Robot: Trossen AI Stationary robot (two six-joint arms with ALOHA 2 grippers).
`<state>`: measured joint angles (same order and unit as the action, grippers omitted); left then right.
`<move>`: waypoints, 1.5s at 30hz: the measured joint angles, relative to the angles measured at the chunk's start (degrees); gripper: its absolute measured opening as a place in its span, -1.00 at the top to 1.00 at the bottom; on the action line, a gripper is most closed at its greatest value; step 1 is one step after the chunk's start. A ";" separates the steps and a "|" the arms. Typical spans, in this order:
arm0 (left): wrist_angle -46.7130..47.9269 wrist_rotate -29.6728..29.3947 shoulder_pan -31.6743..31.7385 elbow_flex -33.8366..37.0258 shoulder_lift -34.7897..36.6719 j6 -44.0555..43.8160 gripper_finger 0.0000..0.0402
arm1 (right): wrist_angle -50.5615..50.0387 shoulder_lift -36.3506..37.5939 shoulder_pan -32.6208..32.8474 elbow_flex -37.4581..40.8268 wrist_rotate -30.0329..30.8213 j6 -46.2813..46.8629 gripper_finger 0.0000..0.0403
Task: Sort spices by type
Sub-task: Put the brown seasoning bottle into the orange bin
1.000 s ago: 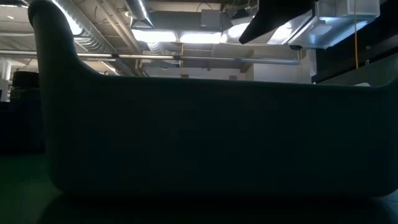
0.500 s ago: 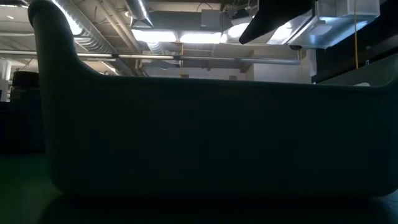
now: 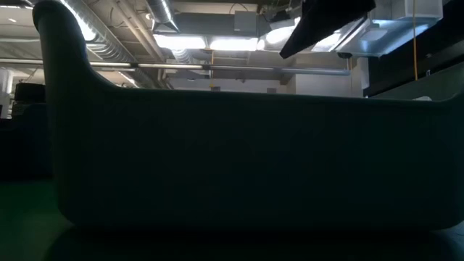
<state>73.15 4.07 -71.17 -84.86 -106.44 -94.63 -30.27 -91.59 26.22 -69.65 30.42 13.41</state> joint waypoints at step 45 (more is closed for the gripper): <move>15.39 -31.19 97.34 -3.06 29.55 71.17 -0.39 | -34.25 0.17 -7.23 4.72 8.13 11.31 -0.79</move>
<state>88.53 -27.12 26.17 -87.92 -76.89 -23.47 -64.51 -91.42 18.98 -64.93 38.54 24.72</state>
